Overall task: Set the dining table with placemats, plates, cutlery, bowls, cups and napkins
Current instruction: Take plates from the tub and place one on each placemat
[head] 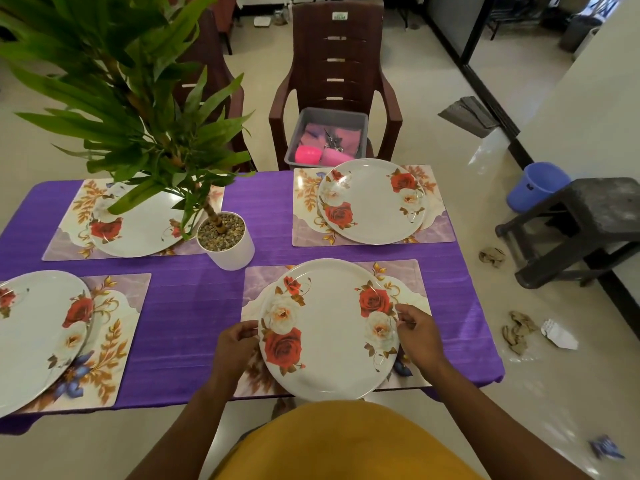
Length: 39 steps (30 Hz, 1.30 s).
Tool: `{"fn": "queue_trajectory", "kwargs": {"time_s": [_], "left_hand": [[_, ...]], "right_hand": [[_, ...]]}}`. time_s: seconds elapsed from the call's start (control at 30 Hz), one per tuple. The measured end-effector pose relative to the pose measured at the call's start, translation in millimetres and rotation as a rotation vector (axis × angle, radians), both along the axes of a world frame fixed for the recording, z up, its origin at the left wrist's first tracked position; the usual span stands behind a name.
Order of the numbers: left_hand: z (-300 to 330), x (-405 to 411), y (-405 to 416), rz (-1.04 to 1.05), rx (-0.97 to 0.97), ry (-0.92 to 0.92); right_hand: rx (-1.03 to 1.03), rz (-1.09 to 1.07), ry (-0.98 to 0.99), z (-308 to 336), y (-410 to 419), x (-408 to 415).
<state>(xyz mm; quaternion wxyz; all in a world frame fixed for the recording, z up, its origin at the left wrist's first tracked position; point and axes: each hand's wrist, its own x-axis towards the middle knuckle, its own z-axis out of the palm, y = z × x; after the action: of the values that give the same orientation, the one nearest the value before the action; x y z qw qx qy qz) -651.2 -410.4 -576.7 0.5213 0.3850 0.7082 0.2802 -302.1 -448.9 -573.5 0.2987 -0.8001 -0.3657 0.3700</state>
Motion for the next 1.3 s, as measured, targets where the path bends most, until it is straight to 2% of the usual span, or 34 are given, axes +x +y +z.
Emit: {"fn": "queue_trajectory", "kwargs": {"time_s": [0.4,0.8,1.3], "left_hand": [[1.2,0.8,-0.7,0.031,-0.006,-0.074],[5.0,-4.0,0.4,0.026,-0.017,-0.094],[0.2,-16.8,5.4,0.007,-0.015,-0.026]], "right_hand": [[-0.011,0.014,0.153,7.2,-2.8,-2.5],[-0.008,-0.066,0.263,7.6,-5.5,-8.7],[-0.035,-0.149,0.178,9.6,-9.6,-12.1]]}}
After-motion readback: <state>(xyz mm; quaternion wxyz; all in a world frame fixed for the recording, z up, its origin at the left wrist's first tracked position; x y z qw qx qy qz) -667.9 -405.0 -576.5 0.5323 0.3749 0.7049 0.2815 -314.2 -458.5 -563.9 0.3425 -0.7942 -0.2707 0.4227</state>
